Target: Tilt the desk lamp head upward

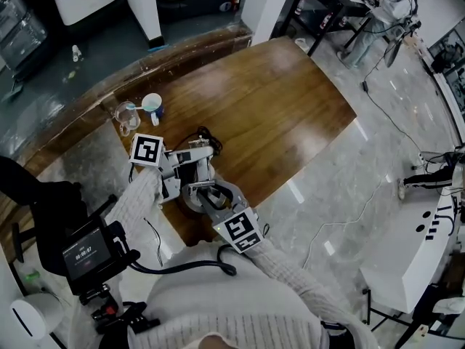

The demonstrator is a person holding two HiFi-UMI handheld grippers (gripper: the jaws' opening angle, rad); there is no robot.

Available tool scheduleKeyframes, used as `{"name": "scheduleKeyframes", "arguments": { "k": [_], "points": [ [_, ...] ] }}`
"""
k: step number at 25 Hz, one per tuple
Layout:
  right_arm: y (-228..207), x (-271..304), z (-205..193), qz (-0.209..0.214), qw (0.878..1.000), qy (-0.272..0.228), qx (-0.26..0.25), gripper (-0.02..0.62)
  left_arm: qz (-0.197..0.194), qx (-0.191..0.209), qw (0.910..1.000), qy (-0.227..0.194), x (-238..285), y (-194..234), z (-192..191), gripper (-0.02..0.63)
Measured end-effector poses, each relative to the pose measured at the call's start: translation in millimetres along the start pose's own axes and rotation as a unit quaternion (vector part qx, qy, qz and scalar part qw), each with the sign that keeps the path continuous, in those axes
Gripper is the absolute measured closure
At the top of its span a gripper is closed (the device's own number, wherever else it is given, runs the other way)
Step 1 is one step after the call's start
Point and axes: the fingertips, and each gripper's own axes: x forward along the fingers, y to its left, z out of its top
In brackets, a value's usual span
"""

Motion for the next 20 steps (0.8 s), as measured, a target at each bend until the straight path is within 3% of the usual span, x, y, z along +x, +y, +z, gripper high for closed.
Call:
{"name": "scheduleKeyframes", "arguments": {
  "k": [12, 17, 20],
  "points": [
    [-0.3, 3.2, 1.4, 0.006, 1.0, -0.001, 0.008, 0.469, 0.003, 0.07, 0.9975, -0.004, -2.2, -16.0, 8.8, 0.399],
    [-0.6, 4.1, 1.0, 0.006, 1.0, -0.001, 0.012, 0.468, 0.024, 0.161, 0.9867, 0.002, -6.8, -20.3, 17.5, 0.399],
    [-2.7, 5.2, 1.5, 0.007, 1.0, -0.001, 0.013, 0.468, 0.027, 0.238, 0.971, 0.001, -6.3, -36.8, 24.3, 0.399]
  ]
}}
